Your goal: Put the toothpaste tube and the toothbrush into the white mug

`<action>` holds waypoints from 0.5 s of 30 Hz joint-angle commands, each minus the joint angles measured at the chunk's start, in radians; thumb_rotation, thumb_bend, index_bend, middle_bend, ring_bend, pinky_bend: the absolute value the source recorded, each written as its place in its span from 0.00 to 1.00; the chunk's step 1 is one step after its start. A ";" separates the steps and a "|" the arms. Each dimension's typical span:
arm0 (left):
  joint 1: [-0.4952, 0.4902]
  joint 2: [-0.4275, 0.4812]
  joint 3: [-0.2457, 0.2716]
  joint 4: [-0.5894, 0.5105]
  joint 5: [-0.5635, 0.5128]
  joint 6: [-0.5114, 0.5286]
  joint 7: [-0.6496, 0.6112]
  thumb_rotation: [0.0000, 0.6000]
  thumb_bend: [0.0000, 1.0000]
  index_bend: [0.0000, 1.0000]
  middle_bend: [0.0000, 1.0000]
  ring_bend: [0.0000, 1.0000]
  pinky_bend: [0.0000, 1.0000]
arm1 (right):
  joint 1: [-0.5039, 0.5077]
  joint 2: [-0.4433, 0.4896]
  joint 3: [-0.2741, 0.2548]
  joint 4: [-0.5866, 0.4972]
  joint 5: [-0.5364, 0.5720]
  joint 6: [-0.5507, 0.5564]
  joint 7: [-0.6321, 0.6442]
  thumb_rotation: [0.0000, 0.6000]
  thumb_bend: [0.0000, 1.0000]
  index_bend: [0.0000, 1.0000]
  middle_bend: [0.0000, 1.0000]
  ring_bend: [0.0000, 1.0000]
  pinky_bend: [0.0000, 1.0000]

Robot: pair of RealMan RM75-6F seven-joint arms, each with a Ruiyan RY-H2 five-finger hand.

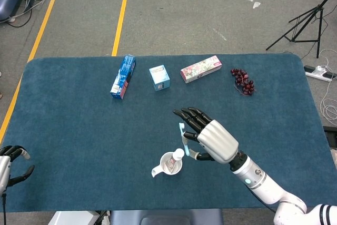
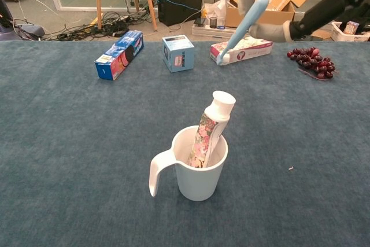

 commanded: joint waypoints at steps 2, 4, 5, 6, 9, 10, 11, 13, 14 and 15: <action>0.000 0.000 0.000 0.001 -0.002 -0.002 0.000 1.00 0.25 0.51 0.40 0.31 0.33 | 0.009 -0.005 0.002 -0.022 0.005 -0.011 0.029 1.00 0.21 0.59 0.05 0.00 0.11; -0.001 0.000 -0.001 0.001 -0.007 -0.006 0.001 1.00 0.25 0.51 0.40 0.31 0.33 | 0.013 -0.005 0.000 -0.039 0.008 -0.021 0.046 1.00 0.21 0.59 0.05 0.00 0.11; -0.002 0.000 -0.001 0.001 -0.008 -0.007 0.002 1.00 0.25 0.51 0.40 0.31 0.33 | 0.015 -0.005 -0.001 -0.046 0.009 -0.026 0.053 1.00 0.21 0.59 0.05 0.00 0.11; -0.002 0.000 0.000 0.001 -0.008 -0.008 0.003 1.00 0.25 0.51 0.40 0.31 0.33 | 0.017 -0.004 -0.002 -0.054 0.009 -0.030 0.060 1.00 0.21 0.59 0.05 0.00 0.11; -0.002 0.001 0.001 -0.001 -0.004 -0.008 0.004 1.00 0.25 0.51 0.40 0.31 0.33 | 0.022 -0.003 -0.007 -0.075 0.011 -0.043 0.085 1.00 0.21 0.59 0.05 0.00 0.11; -0.001 0.001 0.001 -0.002 -0.005 -0.006 0.003 1.00 0.25 0.51 0.40 0.31 0.33 | 0.024 -0.003 -0.009 -0.082 0.014 -0.050 0.097 1.00 0.21 0.59 0.05 0.00 0.11; -0.001 0.002 0.000 -0.002 -0.005 -0.005 0.001 1.00 0.25 0.51 0.40 0.31 0.33 | 0.026 -0.002 -0.011 -0.087 0.017 -0.055 0.106 1.00 0.21 0.59 0.05 0.00 0.11; 0.000 0.003 -0.001 -0.003 -0.006 -0.003 -0.001 1.00 0.25 0.51 0.40 0.31 0.33 | 0.030 0.000 -0.014 -0.096 0.025 -0.069 0.127 1.00 0.21 0.59 0.05 0.00 0.11; 0.000 0.004 -0.001 -0.003 -0.006 -0.002 -0.003 1.00 0.25 0.51 0.40 0.31 0.33 | 0.032 0.001 -0.015 -0.099 0.027 -0.073 0.135 1.00 0.21 0.59 0.05 0.00 0.11; 0.001 0.004 -0.001 -0.003 -0.005 -0.001 -0.004 1.00 0.25 0.51 0.40 0.31 0.33 | 0.034 0.002 -0.016 -0.103 0.030 -0.079 0.145 1.00 0.21 0.59 0.05 0.00 0.11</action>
